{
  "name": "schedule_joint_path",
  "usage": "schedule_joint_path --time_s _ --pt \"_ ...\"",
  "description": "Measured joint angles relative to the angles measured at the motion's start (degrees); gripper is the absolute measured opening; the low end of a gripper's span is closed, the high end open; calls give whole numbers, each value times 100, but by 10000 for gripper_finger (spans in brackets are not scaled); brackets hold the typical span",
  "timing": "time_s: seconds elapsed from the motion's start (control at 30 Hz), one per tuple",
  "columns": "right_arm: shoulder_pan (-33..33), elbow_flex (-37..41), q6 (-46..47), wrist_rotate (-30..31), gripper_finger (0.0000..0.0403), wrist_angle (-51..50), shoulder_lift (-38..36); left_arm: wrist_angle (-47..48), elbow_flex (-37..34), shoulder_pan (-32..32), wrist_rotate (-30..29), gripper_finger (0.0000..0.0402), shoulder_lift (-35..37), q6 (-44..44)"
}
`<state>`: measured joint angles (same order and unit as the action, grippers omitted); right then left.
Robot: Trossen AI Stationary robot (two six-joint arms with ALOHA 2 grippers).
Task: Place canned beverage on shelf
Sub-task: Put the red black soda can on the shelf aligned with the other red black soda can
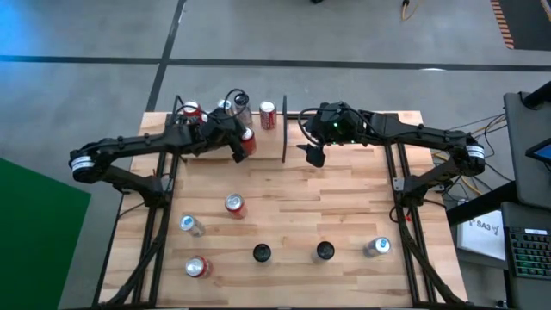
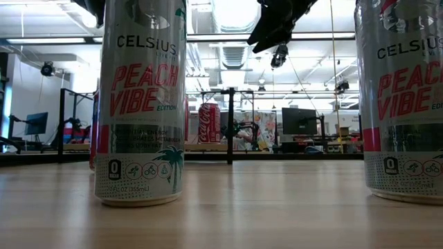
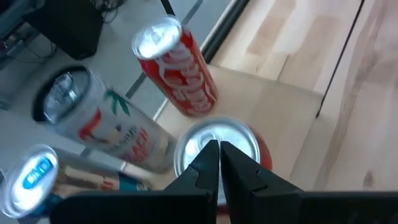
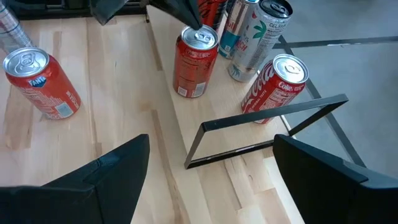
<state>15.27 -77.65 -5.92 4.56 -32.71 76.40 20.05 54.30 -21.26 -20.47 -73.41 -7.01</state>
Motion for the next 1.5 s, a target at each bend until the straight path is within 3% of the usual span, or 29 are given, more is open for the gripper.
schedule_joint_path --time_s 0.1,0.23,0.3,0.6,1.5 --pt "0 0 5 0 329 0 0 -62 191 7 125 0 4 -2" --pt "0 0 4 0 329 2 0 -111 294 4 1150 0 -53 36" --pt "0 4 3 0 329 26 0 -108 298 9 1332 0 -106 140" --pt "0 4 191 -1 329 39 0 125 296 -16 475 0 -330 508" --pt "-2 9 304 0 329 37 0 980 322 -24 -212 0 -312 912"
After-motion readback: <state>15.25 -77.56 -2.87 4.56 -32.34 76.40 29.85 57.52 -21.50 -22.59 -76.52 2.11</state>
